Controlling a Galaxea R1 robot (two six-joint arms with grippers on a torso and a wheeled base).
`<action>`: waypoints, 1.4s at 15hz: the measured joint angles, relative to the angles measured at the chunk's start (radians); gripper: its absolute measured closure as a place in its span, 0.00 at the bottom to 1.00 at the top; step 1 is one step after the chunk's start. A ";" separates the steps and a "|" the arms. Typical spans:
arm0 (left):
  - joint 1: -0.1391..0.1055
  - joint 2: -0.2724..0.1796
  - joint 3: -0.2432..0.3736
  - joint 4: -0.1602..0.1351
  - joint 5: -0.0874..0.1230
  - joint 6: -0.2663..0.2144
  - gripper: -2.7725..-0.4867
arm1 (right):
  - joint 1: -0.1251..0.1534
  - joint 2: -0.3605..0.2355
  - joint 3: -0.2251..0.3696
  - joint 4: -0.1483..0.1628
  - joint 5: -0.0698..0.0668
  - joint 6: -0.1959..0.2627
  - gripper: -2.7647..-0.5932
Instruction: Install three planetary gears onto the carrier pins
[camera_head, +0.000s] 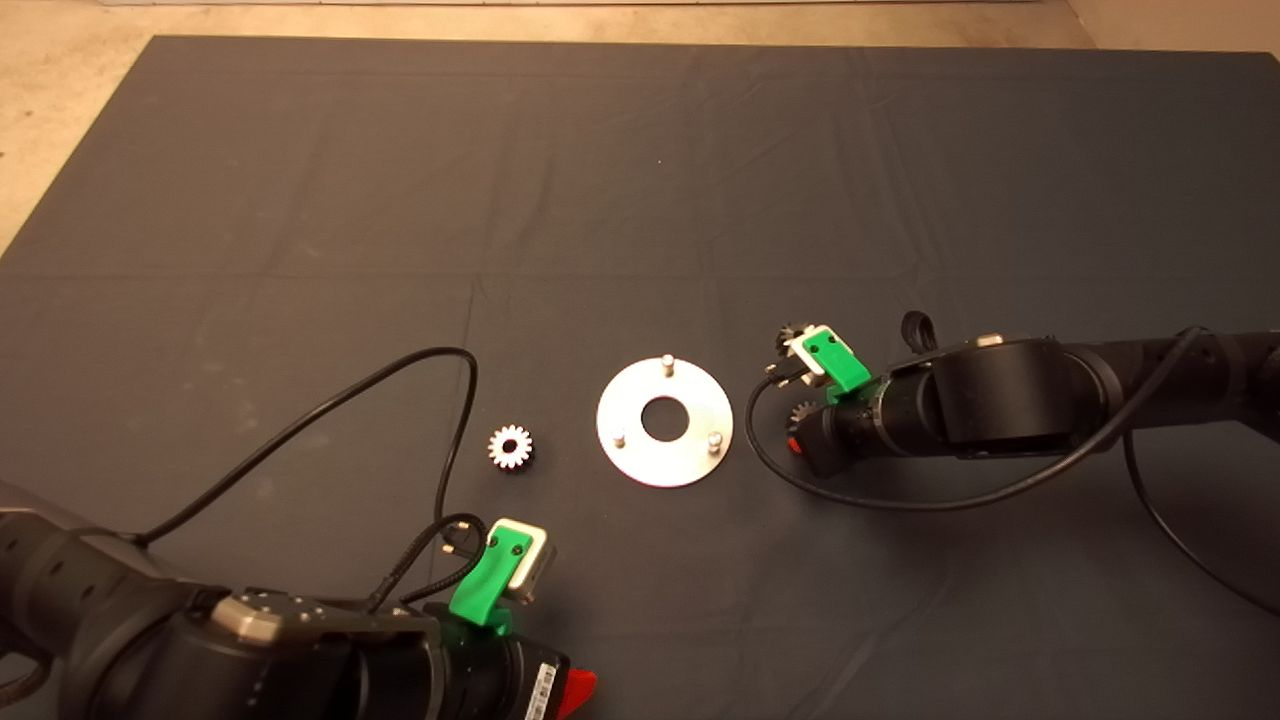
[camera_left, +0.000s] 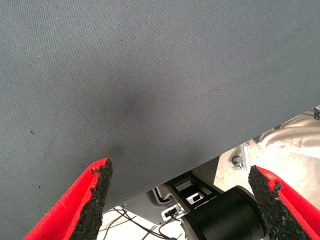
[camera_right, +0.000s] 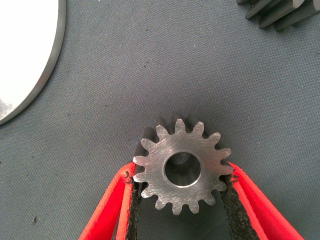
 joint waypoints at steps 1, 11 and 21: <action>0.000 0.000 0.000 0.000 0.000 0.000 0.37 | 0.000 0.000 0.000 0.000 0.000 0.000 0.83; 0.000 0.005 0.000 0.000 0.000 0.000 0.37 | -0.002 -0.014 0.040 -0.008 -0.007 -0.013 0.89; 0.000 0.006 0.000 0.000 0.000 0.000 0.37 | 0.047 -0.042 0.186 -0.007 -0.012 -0.011 0.89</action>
